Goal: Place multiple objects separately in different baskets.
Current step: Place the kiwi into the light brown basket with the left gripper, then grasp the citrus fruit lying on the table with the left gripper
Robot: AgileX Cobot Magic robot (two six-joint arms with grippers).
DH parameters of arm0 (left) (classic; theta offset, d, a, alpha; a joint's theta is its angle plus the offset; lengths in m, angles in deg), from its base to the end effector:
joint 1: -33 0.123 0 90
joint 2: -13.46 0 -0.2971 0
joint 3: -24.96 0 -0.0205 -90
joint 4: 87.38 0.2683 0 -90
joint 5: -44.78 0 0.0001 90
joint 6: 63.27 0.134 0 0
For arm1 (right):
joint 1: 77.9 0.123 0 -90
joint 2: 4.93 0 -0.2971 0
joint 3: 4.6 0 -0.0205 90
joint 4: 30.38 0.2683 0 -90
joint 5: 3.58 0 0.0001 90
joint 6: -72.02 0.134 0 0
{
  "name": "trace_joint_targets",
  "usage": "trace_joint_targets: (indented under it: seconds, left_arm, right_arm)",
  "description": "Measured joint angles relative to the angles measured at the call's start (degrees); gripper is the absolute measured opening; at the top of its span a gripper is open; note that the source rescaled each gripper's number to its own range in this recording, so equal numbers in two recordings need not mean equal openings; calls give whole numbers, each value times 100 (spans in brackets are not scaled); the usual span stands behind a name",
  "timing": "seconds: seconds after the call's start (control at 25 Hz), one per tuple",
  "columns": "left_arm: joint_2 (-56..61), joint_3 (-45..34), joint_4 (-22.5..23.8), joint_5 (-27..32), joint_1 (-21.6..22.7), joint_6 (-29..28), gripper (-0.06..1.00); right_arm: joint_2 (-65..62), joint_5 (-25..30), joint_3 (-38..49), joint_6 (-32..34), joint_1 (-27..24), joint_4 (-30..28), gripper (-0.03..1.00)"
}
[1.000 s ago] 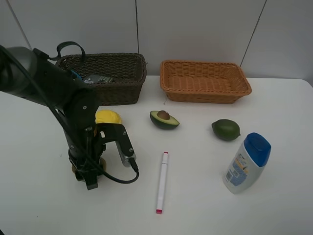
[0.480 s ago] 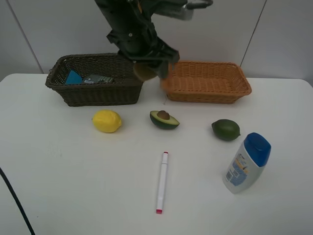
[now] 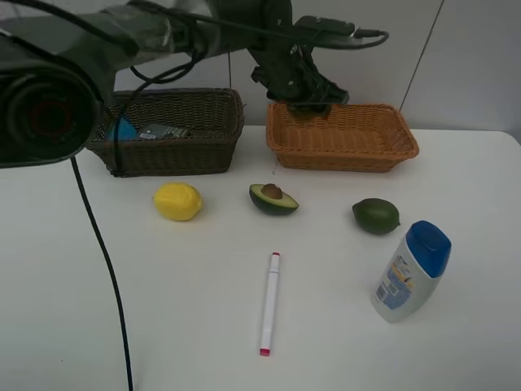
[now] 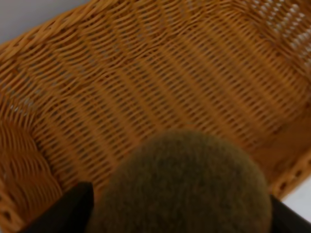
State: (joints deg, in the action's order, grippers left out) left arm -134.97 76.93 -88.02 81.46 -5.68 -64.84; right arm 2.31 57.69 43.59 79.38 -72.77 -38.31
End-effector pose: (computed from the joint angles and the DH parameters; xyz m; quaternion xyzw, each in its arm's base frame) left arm 0.4832 -0.3880 0.1770 0.2893 0.8707 -0.1414 0.3717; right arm 0.0349 -0.0131 0.2702 0.0200 0.8490 -0.0117 0.5279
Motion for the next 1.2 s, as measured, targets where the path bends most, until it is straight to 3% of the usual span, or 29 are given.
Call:
trace_joint_targets:
  seconds: [0.08, 0.2, 0.32, 0.52, 0.72, 0.8, 1.04, 1.2]
  left_arm:
    - [-309, 180, 94, -111, 0, 0, 59]
    - [-471, 230, 178, -153, 0, 0, 91]
    - [-437, 251, 198, -110, 0, 0, 99]
    - [35, 251, 200, 720, 0, 0, 100]
    - [880, 269, 194, 2728, 0, 79, 100]
    - [1173, 223, 166, 3130, 0, 231, 100]
    - [1946, -350, 143, 3197, -65, 662, 100]
    - [2825, -1586, 162, 3192, -77, 1334, 100]
  right_arm:
    - [0, 0, 0, 0, 0, 0, 99]
    - [0, 0, 0, 0, 0, 0, 99]
    - [0, 0, 0, 0, 0, 0, 99]
    - [0, 0, 0, 0, 0, 0, 99]
    - [0, 0, 0, 0, 0, 0, 99]
    - [0, 0, 0, 0, 0, 0, 99]
    - [0, 0, 0, 0, 0, 5, 99]
    - [0, 0, 0, 0, 0, 5, 99]
